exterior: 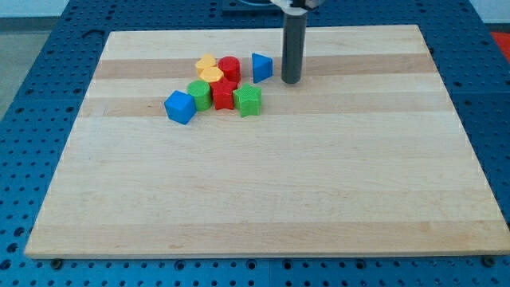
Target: Push the blue triangle closer to the red circle
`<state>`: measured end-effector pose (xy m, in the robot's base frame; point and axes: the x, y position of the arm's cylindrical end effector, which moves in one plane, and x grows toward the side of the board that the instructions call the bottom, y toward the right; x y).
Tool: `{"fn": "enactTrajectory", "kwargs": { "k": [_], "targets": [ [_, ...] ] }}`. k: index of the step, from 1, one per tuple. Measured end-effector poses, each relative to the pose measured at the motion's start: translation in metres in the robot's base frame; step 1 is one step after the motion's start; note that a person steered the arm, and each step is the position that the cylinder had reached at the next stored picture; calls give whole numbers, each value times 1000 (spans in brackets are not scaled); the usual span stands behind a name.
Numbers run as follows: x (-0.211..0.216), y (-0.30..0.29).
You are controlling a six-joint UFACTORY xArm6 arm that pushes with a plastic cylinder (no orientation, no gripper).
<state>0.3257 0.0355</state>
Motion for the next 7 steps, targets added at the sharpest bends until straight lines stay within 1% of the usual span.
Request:
{"fn": "enactTrajectory", "kwargs": {
  "k": [1,5,7],
  "targets": [
    [-11,-11],
    [-25,-32],
    [-26,-44]
  ]
}}
